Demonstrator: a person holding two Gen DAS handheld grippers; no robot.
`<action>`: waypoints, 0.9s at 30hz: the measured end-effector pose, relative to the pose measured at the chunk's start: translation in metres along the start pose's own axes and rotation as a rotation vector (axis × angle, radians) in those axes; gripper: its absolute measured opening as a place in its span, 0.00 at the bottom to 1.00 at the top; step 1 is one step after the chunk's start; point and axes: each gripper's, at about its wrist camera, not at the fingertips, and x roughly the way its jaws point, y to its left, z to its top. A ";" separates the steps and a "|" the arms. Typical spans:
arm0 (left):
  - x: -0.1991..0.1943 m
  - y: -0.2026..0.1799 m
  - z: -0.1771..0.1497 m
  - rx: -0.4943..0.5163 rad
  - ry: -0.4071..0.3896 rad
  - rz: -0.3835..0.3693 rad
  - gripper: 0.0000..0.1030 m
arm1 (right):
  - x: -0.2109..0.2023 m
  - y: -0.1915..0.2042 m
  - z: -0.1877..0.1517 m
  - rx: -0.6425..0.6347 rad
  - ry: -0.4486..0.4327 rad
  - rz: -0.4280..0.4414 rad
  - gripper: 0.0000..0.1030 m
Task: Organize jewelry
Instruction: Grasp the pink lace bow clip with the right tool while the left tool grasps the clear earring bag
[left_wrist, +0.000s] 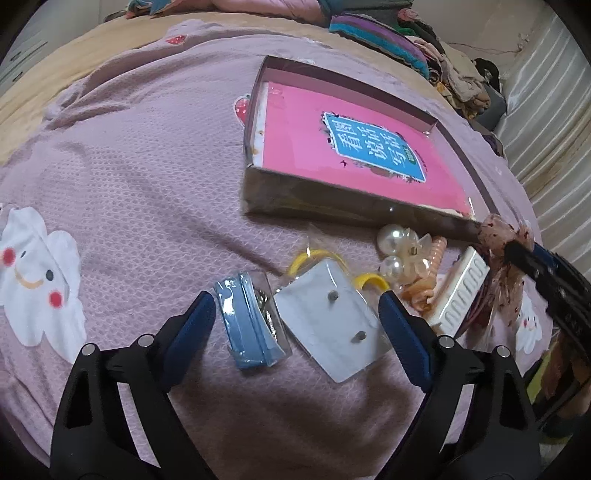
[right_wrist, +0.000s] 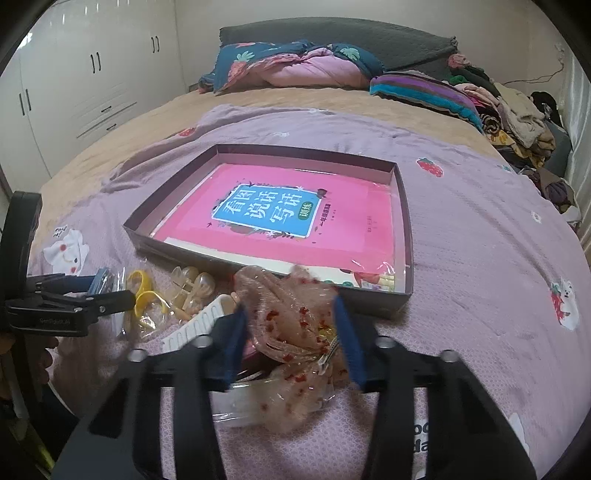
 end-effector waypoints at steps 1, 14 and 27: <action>-0.001 0.002 -0.002 -0.005 0.004 -0.004 0.81 | 0.000 -0.003 0.000 0.009 -0.004 0.007 0.25; -0.028 0.025 -0.014 -0.051 -0.019 -0.052 0.72 | -0.008 -0.020 -0.003 0.079 -0.029 0.040 0.14; -0.024 0.006 -0.035 -0.005 0.038 -0.093 0.28 | -0.024 -0.022 -0.008 0.101 -0.060 0.048 0.12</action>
